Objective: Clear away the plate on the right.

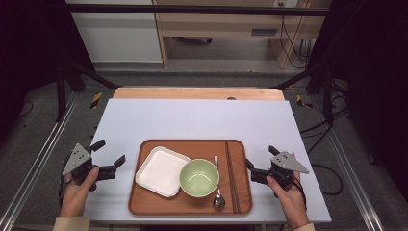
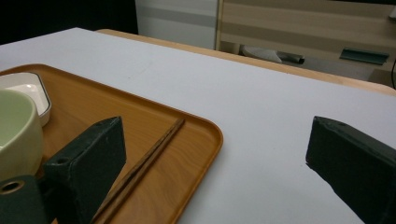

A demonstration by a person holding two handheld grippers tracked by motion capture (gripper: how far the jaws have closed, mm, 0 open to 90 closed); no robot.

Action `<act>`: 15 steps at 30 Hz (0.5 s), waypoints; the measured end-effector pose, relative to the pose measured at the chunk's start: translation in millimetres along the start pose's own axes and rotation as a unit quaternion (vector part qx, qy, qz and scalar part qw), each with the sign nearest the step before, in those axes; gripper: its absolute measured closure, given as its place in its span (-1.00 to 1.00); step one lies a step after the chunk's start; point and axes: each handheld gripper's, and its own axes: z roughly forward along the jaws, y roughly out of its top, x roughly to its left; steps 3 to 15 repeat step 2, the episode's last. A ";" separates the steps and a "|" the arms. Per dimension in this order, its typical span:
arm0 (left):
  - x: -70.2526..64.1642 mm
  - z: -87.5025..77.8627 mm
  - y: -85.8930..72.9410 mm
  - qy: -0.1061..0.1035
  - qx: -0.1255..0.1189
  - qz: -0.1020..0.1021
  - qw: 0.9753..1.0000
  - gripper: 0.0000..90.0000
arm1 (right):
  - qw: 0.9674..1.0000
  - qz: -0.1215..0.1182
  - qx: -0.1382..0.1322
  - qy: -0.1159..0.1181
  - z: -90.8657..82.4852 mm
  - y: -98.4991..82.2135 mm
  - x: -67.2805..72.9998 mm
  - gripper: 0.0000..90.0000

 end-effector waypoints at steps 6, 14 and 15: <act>-0.4 1.2 -0.9 0.002 0.005 -0.002 1.000 -0.96 | 1.000 0.004 0.002 -0.004 0.1 -0.9 -2.2 -0.89; -0.4 1.2 -0.9 0.002 0.005 -0.002 1.000 -0.96 | 1.000 0.004 0.002 -0.004 0.1 -0.9 -2.2 -0.89; -0.4 1.2 -0.9 0.002 0.005 -0.002 1.000 -0.96 | 1.000 0.004 0.002 -0.004 0.1 -0.9 -2.2 -0.89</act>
